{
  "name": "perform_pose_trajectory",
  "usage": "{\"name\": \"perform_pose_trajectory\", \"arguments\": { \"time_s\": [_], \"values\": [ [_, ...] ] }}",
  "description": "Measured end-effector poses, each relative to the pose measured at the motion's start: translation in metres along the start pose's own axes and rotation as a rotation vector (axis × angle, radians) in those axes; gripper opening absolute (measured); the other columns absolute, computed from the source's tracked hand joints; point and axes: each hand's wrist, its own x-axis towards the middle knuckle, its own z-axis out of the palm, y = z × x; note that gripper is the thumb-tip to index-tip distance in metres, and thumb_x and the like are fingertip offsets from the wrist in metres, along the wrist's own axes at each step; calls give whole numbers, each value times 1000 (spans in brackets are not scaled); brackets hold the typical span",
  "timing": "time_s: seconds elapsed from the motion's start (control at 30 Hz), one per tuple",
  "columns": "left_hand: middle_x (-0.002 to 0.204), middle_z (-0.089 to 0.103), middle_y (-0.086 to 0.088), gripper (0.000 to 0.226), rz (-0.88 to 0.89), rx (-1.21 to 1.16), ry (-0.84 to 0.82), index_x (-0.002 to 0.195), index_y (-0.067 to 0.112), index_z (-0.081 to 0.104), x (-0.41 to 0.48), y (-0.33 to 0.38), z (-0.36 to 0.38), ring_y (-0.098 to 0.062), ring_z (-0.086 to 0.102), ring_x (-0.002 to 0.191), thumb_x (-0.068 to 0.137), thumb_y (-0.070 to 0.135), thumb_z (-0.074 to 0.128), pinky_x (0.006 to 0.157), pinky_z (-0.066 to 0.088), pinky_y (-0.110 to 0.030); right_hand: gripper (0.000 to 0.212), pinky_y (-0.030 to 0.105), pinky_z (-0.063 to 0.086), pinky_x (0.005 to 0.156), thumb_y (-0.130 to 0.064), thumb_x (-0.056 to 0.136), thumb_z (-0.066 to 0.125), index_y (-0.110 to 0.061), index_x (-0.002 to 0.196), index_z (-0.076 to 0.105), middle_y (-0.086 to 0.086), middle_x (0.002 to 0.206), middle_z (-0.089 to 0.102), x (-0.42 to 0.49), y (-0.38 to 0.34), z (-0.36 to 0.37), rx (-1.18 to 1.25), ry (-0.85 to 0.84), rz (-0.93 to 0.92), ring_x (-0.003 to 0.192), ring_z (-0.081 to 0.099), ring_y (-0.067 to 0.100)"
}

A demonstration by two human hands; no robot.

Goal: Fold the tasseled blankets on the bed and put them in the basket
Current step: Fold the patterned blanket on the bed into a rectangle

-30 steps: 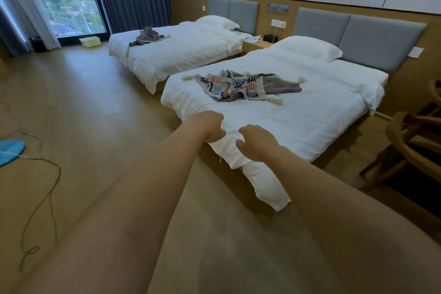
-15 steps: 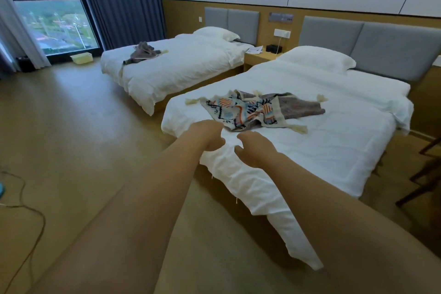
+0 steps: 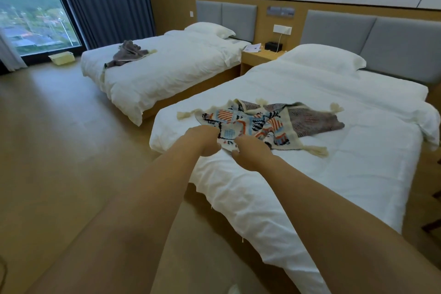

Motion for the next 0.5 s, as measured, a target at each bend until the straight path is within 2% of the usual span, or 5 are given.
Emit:
{"name": "perform_pose_trajectory", "arguments": {
  "time_s": [0.2,0.27,0.33,0.4,0.5],
  "values": [
    [139,48,-7,45,16,-55,-53,136,17,42,111,-26,-18,-26,46,125,94,30,46,100,41,-39,30,33,30,63,-19,93,41,-25,65,31,-2,68,34,122,39,-18,68,-26,44,61,33,17],
    [140,47,-7,45,23,-62,-56,137,17,41,145,-38,-23,-26,46,125,94,31,45,99,41,-38,15,34,36,65,-21,94,41,-15,91,54,8,85,54,159,48,-21,62,-66,45,68,45,20],
    [139,48,-7,46,24,-58,-75,137,17,41,174,-50,-23,-26,46,125,94,31,45,99,42,-38,33,39,46,76,-23,94,42,-5,120,52,16,115,59,191,50,-20,48,-105,43,94,56,29],
    [137,49,-7,46,24,-72,-86,137,17,41,206,-64,-21,-26,49,122,93,32,46,98,44,-39,37,42,47,90,-25,95,42,-5,125,49,16,127,54,225,52,-14,29,-120,47,110,53,32],
    [132,54,-6,44,43,-98,-80,134,18,44,253,-88,-16,-25,53,115,92,31,47,94,46,-36,34,41,47,88,-27,96,41,-7,121,49,15,124,54,276,53,-3,15,-146,59,107,53,31]
  ]
}}
